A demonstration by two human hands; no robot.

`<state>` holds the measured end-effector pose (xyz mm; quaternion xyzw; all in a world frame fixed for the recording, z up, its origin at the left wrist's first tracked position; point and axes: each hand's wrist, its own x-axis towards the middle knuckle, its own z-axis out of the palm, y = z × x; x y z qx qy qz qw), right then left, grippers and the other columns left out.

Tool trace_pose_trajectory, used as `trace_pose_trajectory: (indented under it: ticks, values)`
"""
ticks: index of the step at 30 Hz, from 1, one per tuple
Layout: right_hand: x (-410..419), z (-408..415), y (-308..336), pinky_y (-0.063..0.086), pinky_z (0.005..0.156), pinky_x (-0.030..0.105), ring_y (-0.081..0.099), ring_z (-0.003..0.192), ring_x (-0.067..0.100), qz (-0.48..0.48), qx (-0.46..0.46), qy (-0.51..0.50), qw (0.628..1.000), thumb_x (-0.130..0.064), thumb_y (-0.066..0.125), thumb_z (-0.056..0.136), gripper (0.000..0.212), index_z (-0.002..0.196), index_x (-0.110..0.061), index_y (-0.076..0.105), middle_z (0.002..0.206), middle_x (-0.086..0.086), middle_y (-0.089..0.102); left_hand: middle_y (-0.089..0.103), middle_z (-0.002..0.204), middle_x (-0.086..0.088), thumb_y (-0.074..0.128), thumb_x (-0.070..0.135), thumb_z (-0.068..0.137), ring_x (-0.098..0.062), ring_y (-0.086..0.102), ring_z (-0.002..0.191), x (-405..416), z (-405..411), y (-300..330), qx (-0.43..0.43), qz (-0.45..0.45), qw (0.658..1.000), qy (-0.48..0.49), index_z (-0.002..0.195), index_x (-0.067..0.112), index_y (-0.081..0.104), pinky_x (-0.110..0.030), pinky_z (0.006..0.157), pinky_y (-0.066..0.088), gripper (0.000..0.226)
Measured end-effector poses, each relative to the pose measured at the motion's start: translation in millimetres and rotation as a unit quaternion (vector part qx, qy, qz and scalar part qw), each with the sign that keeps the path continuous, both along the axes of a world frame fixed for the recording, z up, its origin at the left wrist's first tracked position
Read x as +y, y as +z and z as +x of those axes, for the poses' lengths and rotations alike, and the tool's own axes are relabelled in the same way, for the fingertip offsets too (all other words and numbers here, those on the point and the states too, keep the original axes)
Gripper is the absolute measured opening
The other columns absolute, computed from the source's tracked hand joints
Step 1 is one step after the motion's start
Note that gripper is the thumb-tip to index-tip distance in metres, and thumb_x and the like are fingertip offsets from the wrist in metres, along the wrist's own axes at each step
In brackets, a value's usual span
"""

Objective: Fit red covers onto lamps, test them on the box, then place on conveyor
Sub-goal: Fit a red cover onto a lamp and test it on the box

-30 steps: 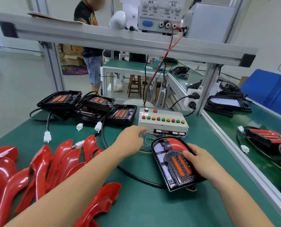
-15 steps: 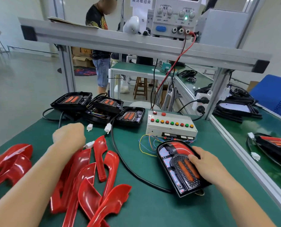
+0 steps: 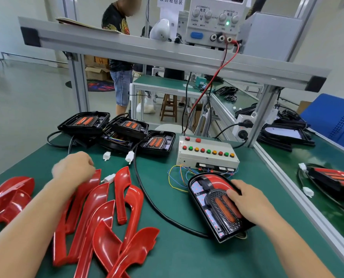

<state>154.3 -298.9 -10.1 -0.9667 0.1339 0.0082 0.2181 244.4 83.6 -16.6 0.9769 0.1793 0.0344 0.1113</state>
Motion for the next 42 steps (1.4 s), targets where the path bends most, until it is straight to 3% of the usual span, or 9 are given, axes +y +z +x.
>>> trace_pose_trajectory:
  ticks: [5, 9, 13, 17, 23, 30, 37, 42]
  values:
    - [-1, 1, -1, 0.043, 0.091, 0.032, 0.055, 0.114, 0.024, -0.004, -0.001, 0.001, 1.000, -0.037, 0.042, 0.101, 0.041, 0.140, -0.025, 0.044, 0.131, 0.002, 0.059, 0.059, 0.079, 0.002, 0.055, 0.015, 0.079, -0.020, 0.056, 0.077, 30, -8, 18, 0.107, 0.139, 0.984, 0.015, 0.077, 0.019, 0.060, -0.030, 0.073, 0.038, 0.006]
    - [2, 3, -1, 0.045, 0.086, 0.032, 0.055, 0.099, 0.021, -0.007, -0.003, 0.005, 1.000, -0.035, 0.042, 0.102, 0.035, 0.134, -0.024, 0.049, 0.121, 0.002, 0.062, 0.062, 0.087, 0.000, 0.060, 0.014, 0.075, -0.022, 0.061, 0.083, 34, -11, 8, 0.105, 0.094, 0.990, 0.003, 0.084, 0.022, 0.066, -0.029, 0.069, 0.045, 0.013]
    - [2, 2, 0, 0.045, 0.092, 0.033, 0.057, 0.111, 0.024, -0.011, -0.005, 0.007, 1.000, -0.035, 0.042, 0.102, 0.037, 0.137, -0.025, 0.048, 0.127, 0.003, 0.061, 0.065, 0.106, -0.007, 0.058, 0.009, 0.080, -0.029, 0.061, 0.096, 32, -9, -5, 0.048, 0.029, 0.998, -0.006, 0.093, 0.026, 0.069, -0.032, 0.077, 0.050, 0.024]
    - [3, 1, 1, 0.045, 0.093, 0.033, 0.057, 0.112, 0.023, -0.009, -0.003, 0.011, 1.000, -0.036, 0.042, 0.102, 0.038, 0.138, -0.025, 0.046, 0.128, 0.003, 0.061, 0.068, 0.098, -0.004, 0.061, 0.000, 0.077, -0.027, 0.062, 0.094, 33, -5, -8, 0.022, -0.035, 0.998, -0.056, 0.097, 0.024, 0.072, -0.032, 0.080, 0.050, 0.033]
    - [3, 2, 1, 0.044, 0.091, 0.032, 0.056, 0.113, 0.023, -0.021, -0.004, 0.011, 1.000, -0.035, 0.043, 0.101, 0.038, 0.137, -0.024, 0.048, 0.129, 0.002, 0.061, 0.071, 0.083, -0.007, 0.072, -0.001, 0.076, -0.026, 0.063, 0.086, 26, 6, 9, -0.127, -0.109, 0.979, -0.117, 0.096, 0.010, 0.075, -0.034, 0.084, 0.046, 0.023]
    - [9, 4, 0, 0.041, 0.092, 0.032, 0.051, 0.123, 0.026, -0.046, -0.025, 0.014, 0.999, -0.033, 0.045, 0.099, 0.052, 0.148, -0.024, 0.032, 0.140, 0.005, 0.052, 0.073, 0.082, -0.011, 0.072, 0.000, 0.076, -0.028, 0.067, 0.083, -19, 14, 53, -0.324, -0.104, 0.915, -0.215, 0.093, 0.006, 0.074, -0.036, 0.084, 0.048, 0.018]
    - [23, 5, 5, 0.034, 0.103, 0.035, 0.041, 0.131, 0.024, -0.103, -0.084, 0.034, 0.991, -0.033, 0.046, 0.098, 0.052, 0.147, -0.021, 0.035, 0.144, 0.004, 0.044, 0.073, 0.087, -0.013, 0.070, 0.001, 0.078, -0.028, 0.067, 0.084, -68, 21, 70, -0.390, -0.108, 0.879, -0.251, 0.096, 0.004, 0.074, -0.037, 0.086, 0.051, 0.018]
    - [47, -2, 13, 0.028, 0.106, 0.029, 0.040, 0.128, 0.019, -0.047, -0.200, 0.106, 0.973, -0.027, 0.052, 0.096, 0.044, 0.139, -0.020, 0.049, 0.139, -0.002, 0.048, 0.072, 0.086, -0.011, 0.067, -0.001, 0.078, -0.026, 0.066, 0.079, -96, 20, 65, -0.440, -0.142, 0.855, -0.233, 0.093, 0.004, 0.074, -0.025, 0.080, 0.045, 0.018]
